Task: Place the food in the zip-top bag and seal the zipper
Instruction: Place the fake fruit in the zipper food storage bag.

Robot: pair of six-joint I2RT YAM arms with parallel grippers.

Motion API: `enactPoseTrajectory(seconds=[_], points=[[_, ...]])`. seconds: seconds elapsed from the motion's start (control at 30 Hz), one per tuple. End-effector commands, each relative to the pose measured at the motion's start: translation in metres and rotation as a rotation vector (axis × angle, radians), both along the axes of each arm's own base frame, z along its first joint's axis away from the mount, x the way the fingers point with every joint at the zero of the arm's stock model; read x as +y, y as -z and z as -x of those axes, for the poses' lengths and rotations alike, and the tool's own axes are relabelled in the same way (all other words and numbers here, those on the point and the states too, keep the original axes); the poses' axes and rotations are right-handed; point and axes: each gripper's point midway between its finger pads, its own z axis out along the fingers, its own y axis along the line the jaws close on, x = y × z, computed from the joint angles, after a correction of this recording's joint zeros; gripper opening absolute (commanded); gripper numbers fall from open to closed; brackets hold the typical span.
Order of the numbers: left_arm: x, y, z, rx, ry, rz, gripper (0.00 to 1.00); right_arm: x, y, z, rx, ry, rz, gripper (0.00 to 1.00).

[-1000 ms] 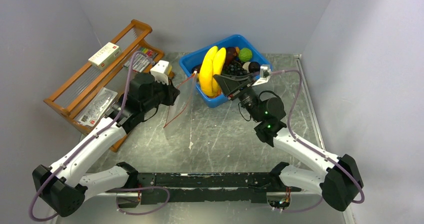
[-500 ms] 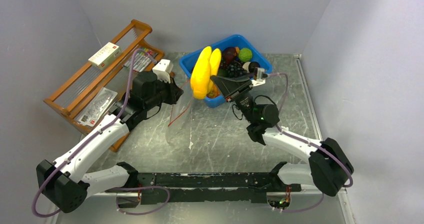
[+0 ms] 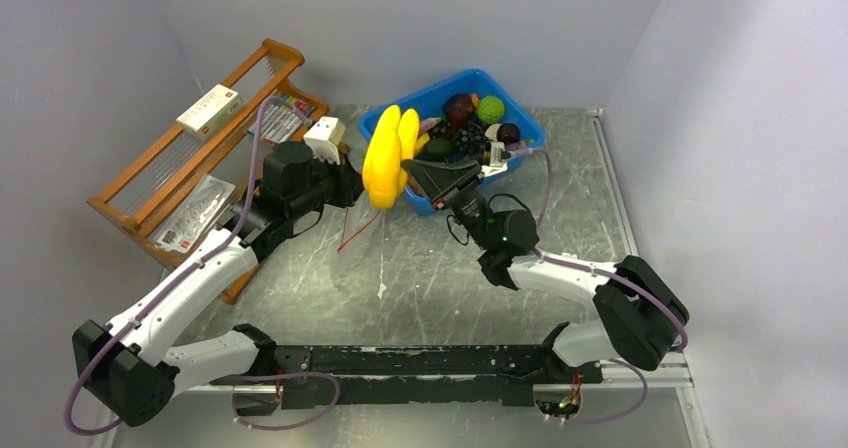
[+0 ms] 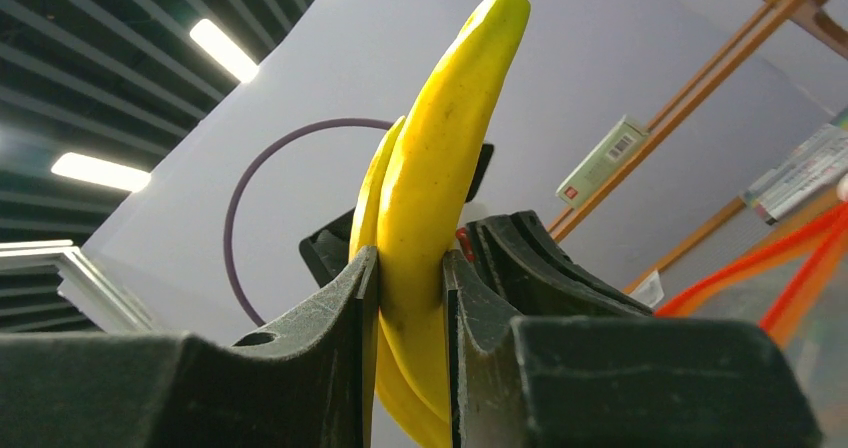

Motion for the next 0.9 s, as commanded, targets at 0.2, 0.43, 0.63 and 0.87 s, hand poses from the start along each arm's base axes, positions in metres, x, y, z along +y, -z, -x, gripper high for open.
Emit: enactPoseTrajectory(seconds=[0.2, 0.43, 0.63, 0.87], points=[[-0.006, -0.023, -0.001, -0.038, 0.024, 0.081, 0.07, -0.011, -0.003, -0.005, 0.024, 0.033, -0.099, 0.0], [-0.007, -0.024, 0.002, -0.037, 0.02, 0.112, 0.07, -0.021, -0.001, -0.015, 0.056, 0.105, -0.179, 0.0], [-0.006, -0.021, 0.003, -0.029, 0.018, 0.11, 0.07, -0.016, 0.012, -0.019, 0.078, 0.115, -0.163, 0.0], [-0.002, -0.02, 0.001, -0.029, -0.002, 0.094, 0.07, -0.013, 0.042, -0.018, 0.084, 0.152, -0.036, 0.0]])
